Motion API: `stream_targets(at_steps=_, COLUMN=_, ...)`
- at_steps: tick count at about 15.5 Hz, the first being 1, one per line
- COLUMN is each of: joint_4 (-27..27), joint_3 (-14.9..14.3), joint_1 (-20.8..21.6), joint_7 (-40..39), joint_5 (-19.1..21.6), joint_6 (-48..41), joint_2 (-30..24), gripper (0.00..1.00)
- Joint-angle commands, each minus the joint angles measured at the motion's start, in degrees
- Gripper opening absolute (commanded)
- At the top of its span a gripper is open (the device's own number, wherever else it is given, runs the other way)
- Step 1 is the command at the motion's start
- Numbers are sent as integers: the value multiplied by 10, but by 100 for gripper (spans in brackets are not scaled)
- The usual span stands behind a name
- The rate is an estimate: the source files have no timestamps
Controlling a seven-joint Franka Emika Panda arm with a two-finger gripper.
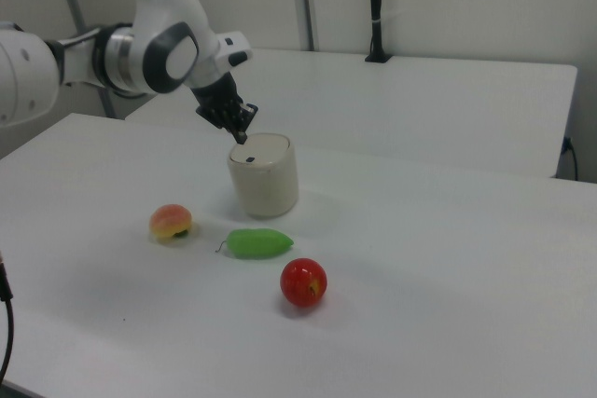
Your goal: Close garbage bin
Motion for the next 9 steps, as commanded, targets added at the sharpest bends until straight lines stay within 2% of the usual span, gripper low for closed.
stream_targets(at_steps=1, joint_4=-19, joint_3=-6, joint_1=8, joint_7=13, joint_5=1, joint_6=-111, joint_2=-61, gripper=0)
stream_targets(at_steps=6, joint_4=-21, joint_3=-7, joint_1=9, joint_7=32, joint_5=-5, joint_6=-249, joint_2=-115, gripper=0)
stream_targets(at_steps=9, joint_4=-27, joint_3=-7, joint_1=10, joint_7=33, joint_5=-23, joint_6=-307, joint_2=-141, gripper=0)
